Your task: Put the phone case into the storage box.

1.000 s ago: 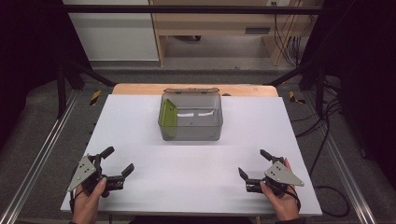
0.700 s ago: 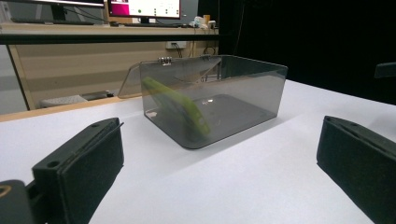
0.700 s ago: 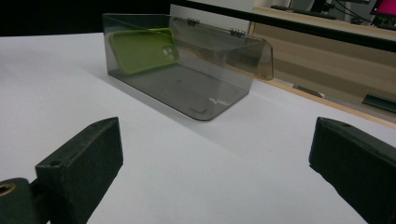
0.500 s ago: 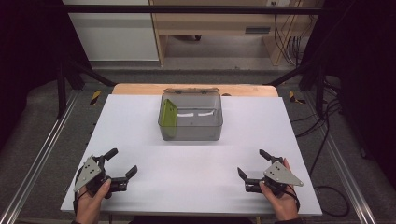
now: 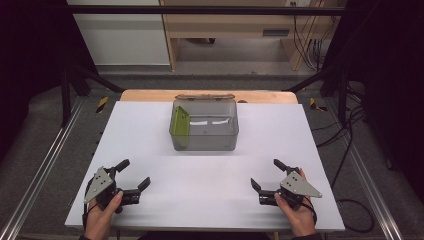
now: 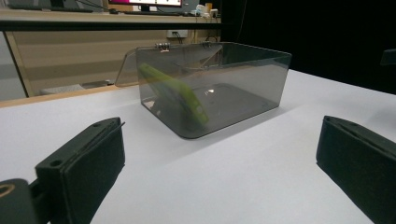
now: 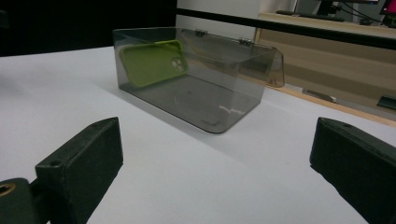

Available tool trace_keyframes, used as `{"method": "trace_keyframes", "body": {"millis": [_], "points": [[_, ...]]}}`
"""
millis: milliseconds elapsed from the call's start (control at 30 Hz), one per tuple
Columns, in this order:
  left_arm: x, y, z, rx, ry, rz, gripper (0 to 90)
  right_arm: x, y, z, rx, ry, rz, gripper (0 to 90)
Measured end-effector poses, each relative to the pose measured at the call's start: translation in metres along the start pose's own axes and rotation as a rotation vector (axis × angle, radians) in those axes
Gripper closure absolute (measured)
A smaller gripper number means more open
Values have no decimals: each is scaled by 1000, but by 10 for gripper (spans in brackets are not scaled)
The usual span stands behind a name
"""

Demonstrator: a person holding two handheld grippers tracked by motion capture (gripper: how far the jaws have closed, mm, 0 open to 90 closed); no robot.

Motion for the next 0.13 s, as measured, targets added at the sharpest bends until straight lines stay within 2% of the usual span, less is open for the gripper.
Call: {"method": "trace_keyframes", "body": {"millis": [133], "points": [[-2,4,0,-17,-7,15,11,5,0,4,3,14,-5,31]]}}
Point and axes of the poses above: each handheld gripper's, and its own axes: z roughly forward along the jaws, y roughly out of its top, x roughly to its left, the point moved 4 cm from there along z, roughly forward along the jaws, and after that the axes turned 1 degree about -x, right-handed, at the moved point
